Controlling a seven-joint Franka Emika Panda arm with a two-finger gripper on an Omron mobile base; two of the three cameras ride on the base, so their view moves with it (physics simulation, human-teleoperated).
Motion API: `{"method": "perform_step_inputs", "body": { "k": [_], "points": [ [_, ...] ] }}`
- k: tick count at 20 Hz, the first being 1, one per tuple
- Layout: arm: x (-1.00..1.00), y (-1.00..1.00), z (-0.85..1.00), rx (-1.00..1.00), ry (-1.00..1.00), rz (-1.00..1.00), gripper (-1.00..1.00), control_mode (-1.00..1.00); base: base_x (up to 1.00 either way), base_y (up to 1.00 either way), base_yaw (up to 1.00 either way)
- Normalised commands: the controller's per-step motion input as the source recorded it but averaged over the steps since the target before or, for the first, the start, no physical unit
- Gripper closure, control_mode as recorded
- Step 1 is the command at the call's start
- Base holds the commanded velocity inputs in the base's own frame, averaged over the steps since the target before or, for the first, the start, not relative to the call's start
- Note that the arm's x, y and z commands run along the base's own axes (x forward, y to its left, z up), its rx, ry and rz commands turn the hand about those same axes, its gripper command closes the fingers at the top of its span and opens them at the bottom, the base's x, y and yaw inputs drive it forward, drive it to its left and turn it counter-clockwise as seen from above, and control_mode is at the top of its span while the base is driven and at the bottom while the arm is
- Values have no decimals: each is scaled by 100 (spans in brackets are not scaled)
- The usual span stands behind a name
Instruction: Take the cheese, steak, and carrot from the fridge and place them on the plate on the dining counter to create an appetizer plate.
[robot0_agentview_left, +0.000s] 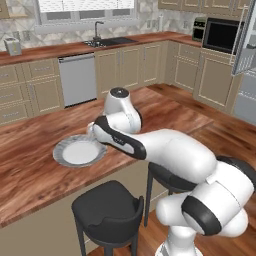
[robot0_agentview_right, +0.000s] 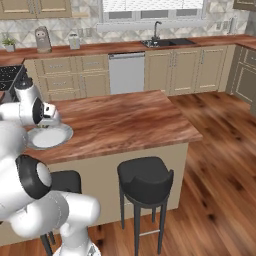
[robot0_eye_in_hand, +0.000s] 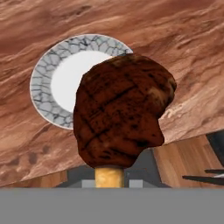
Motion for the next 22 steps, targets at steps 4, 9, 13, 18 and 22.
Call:
{"method": "perform_step_inputs", "body": {
  "k": [4,9,13,18,22],
  "points": [
    [16,26,-33,0,28,0,100,-100,0,0,0],
    [31,21,-40,0,21,0,100,-100,0,0,0],
    [32,10,-39,0,12,0,100,-100,0,0,0],
    [42,24,-39,0,8,0,100,-100,0,0,0],
    [46,42,-43,-2,3,0,100,-100,0,0,0]
  ]
}}
